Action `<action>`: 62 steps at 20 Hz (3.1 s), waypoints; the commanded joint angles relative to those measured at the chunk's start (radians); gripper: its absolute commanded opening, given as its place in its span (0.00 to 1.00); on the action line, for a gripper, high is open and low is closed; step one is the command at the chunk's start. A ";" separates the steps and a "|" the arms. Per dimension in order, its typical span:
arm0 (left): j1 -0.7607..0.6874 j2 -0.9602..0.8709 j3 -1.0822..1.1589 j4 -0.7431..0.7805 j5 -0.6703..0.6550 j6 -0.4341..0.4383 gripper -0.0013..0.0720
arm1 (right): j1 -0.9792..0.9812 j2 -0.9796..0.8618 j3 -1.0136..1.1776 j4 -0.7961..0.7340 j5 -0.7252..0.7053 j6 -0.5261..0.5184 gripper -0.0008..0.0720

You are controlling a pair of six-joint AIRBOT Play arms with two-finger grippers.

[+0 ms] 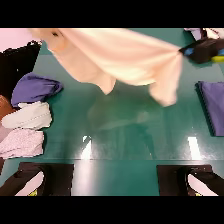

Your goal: Fold the shirts.

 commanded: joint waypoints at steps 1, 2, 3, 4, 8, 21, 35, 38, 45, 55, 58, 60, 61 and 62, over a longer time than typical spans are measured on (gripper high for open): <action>0.000 0.052 0.128 -0.034 -0.018 -0.007 0.05 | -0.037 0.064 0.144 -0.039 0.059 0.040 0.03; 0.000 0.052 0.137 -0.047 -0.023 -0.008 0.05 | -0.044 0.060 0.174 -0.039 0.090 0.057 0.03; 0.000 0.050 0.135 -0.040 -0.026 -0.014 0.05 | -0.043 0.049 0.198 -0.039 0.125 0.076 0.03; 0.000 0.040 0.132 -0.026 -0.039 -0.014 0.05 | -0.041 0.034 0.210 -0.037 0.162 0.087 0.03; 0.000 -0.022 0.006 0.047 -0.132 -0.071 0.05 | 0.047 -0.023 0.066 -0.040 0.247 0.135 0.03; 0.000 -0.233 -0.707 0.226 0.116 -0.073 0.05 | 0.157 -0.291 -0.401 -0.083 -0.181 0.143 0.03; 0.000 0.100 -0.022 0.206 -0.065 -0.079 0.05 | 0.157 0.116 0.079 -0.256 -0.033 0.071 0.03; 0.000 0.139 0.053 0.124 -0.091 -0.090 0.05 | 0.157 0.200 0.097 -0.276 -0.006 0.076 0.03; 0.000 0.141 0.199 0.063 -0.117 -0.129 0.05 | 0.157 0.203 0.097 -0.350 0.094 0.161 0.03; 0.000 -0.420 -0.188 0.202 -0.192 -0.152 0.05 | 0.141 -0.486 0.097 -0.350 0.181 0.058 0.03; 0.000 -0.641 -0.220 0.196 -0.089 -0.124 0.05 | 0.090 -0.633 0.097 -0.321 0.099 0.059 0.03; 0.000 -0.737 -0.220 0.193 0.003 -0.104 0.05 | 0.052 -0.681 0.097 -0.262 0.050 0.059 0.03; 0.000 -0.763 -0.220 0.193 0.056 -0.102 0.05 | 0.034 -0.695 0.097 -0.230 0.021 0.059 0.03; 0.000 -0.779 -0.220 0.195 0.113 -0.100 0.05 | 0.019 -0.703 0.097 -0.200 -0.005 0.059 0.03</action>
